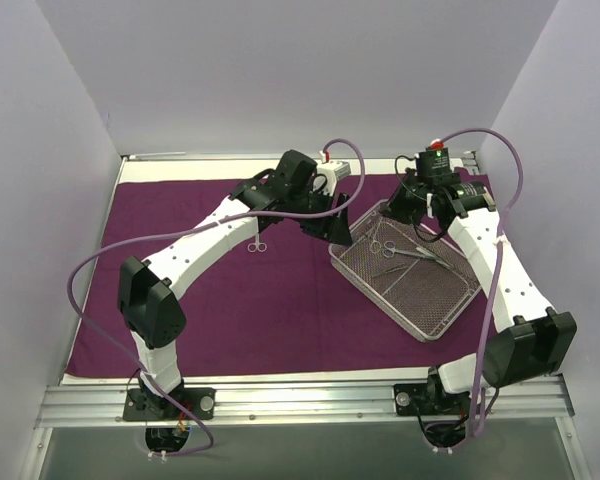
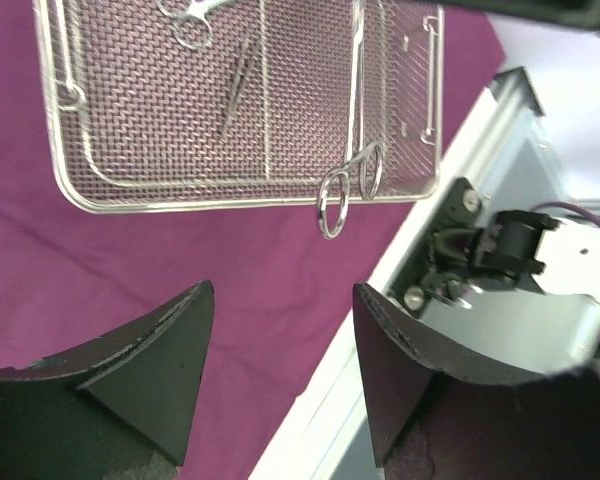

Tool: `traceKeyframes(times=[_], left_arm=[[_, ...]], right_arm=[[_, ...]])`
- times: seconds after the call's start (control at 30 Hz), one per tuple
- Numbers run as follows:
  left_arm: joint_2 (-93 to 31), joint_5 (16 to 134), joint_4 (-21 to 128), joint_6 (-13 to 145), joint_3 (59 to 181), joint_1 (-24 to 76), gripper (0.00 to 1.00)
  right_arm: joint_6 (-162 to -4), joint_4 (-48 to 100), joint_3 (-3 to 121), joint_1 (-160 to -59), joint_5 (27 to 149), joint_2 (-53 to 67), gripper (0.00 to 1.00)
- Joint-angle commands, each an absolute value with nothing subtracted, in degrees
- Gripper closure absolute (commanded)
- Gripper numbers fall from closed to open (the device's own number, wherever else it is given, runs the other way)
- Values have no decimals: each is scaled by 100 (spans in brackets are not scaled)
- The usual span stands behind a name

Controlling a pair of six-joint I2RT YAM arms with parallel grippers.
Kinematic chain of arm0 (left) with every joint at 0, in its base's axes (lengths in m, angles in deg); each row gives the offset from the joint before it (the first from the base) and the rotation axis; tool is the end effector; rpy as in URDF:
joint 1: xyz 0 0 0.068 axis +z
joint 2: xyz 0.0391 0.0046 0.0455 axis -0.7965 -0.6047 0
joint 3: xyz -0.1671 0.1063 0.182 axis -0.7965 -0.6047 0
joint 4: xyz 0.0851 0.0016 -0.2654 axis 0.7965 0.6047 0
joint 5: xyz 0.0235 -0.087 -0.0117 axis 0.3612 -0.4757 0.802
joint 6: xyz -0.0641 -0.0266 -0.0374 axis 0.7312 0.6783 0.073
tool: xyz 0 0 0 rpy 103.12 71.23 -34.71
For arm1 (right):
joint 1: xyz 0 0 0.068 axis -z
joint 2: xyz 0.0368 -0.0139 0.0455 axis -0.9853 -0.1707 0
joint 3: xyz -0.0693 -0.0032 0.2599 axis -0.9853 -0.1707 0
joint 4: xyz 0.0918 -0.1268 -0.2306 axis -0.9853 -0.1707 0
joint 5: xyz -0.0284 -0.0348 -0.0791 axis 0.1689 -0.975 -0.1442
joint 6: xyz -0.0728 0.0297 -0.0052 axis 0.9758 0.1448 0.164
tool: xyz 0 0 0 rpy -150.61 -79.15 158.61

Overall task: Open and lay out the surgical kit
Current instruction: Place the medical item in the surgical kit.

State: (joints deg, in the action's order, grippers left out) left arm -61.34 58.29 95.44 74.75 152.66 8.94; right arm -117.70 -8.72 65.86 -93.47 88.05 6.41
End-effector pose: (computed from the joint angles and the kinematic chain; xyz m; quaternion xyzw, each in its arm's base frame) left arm 0.3101 -0.3372 0.3316 0.2709 0.8505 -0.3800 0.2425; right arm 0.3490 0.0916 0.3542 0.1855 0.8649 0.2649 0.3839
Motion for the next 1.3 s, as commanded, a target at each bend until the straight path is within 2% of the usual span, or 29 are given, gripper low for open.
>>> traceKeyframes(times=[0.0, 0.37, 0.5, 0.57, 0.63, 0.87, 0.97, 1.07, 1.13, 1.17, 1.2, 1.27], left_arm=[[-5833, 4959, 8895, 7701, 15134, 1078, 34], [-5920, 3834, 7936, 8290, 14755, 1342, 34], [-5973, 3692, 7884, 8352, 14721, 1368, 38], [-5964, 3622, 7734, 8422, 14633, 1403, 45], [-5973, 3561, 7690, 8475, 14615, 1438, 48], [-6008, 3482, 7707, 8475, 14527, 1518, 51], [-6070, 3473, 7734, 8475, 14553, 1553, 61], [-6140, 3508, 7795, 8475, 14615, 1588, 81], [-6245, 3508, 7865, 8458, 14711, 1649, 98], [-6272, 3508, 7909, 8449, 14720, 1684, 98], [-6281, 3516, 7901, 8440, 14729, 1728, 98], [-6246, 3656, 8005, 8327, 14677, 1903, 98]], right_arm=[[-11665, -517, 6652, -9432, 9048, 845, 100], [-11674, -279, 6802, -9740, 9206, 608, 100], [-11665, -288, 6925, -9784, 9188, 529, 100], [-11665, -288, 6969, -9801, 9180, 502, 100], [-11656, -279, 6995, -9801, 9171, 485, 100], [-11656, -253, 7074, -9810, 9188, 397, 100], [-11656, -226, 7101, -9836, 9197, 370, 100], [-11648, -183, 7136, -9845, 9276, 300, 100], [-11648, -147, 7180, -9854, 9320, 239, 100], [-11648, -156, 7215, -9854, 9329, 204, 100], [-11621, -182, 7285, -9854, 9320, 160, 93], [-11534, -296, 7390, -9845, 9391, 28, 70]])
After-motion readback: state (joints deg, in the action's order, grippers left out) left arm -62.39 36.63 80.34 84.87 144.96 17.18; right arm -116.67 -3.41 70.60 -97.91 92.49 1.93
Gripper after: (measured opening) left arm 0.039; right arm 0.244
